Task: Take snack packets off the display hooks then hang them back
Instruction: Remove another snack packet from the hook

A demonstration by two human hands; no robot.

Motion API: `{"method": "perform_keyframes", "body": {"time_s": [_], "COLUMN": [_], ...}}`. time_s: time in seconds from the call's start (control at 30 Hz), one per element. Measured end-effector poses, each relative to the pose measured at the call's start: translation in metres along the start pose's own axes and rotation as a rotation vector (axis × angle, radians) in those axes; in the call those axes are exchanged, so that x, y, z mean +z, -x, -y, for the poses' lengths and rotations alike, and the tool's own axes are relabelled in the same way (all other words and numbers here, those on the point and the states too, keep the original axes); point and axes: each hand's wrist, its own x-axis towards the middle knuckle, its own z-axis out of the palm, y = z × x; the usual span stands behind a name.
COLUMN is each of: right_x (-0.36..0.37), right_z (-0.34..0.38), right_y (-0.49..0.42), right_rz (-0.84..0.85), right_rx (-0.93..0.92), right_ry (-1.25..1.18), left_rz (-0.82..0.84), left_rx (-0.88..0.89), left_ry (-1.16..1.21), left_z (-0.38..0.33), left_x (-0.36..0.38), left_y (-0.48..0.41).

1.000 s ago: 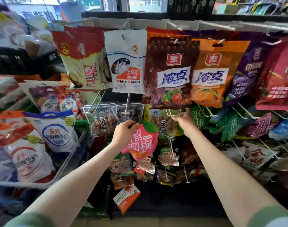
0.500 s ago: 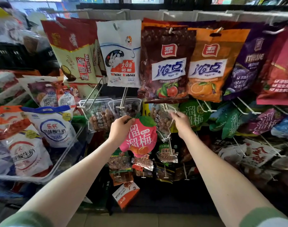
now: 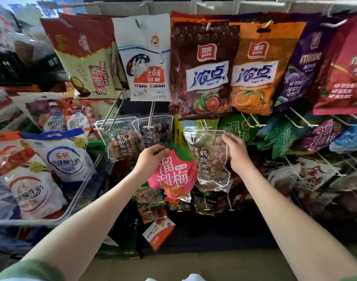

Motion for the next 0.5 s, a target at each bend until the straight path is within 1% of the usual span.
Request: {"method": "perform_keyframes", "body": {"time_s": [0.1, 0.17, 0.23, 0.3, 0.4, 0.5], "right_x": [-0.001, -0.004, -0.007, -0.005, 0.006, 0.030], "right_z": [0.006, 0.006, 0.000, -0.008, -0.017, -0.025], "right_y": [0.013, 0.021, 0.027, 0.033, 0.044, 0.052], "right_rz": [-0.031, 0.005, 0.068, 0.111, 0.098, 0.161], "right_rx": [-0.058, -0.089, -0.073, -0.056, -0.025, 0.006], "right_ry": [-0.027, 0.024, 0.121, 0.166, 0.134, 0.099], "left_rz": [0.068, 0.089, 0.114, 0.135, 0.144, 0.121], "left_rx": [-0.007, -0.002, 0.003, 0.002, 0.001, -0.031], "left_ry": [0.018, 0.031, 0.044, 0.055, 0.038, 0.049], "left_z": [0.001, 0.001, -0.001, 0.002, 0.011, 0.027], "left_x": [-0.003, -0.003, -0.005, -0.008, -0.019, -0.041], "left_y": [-0.001, -0.002, -0.002, -0.002, 0.001, 0.006]}}
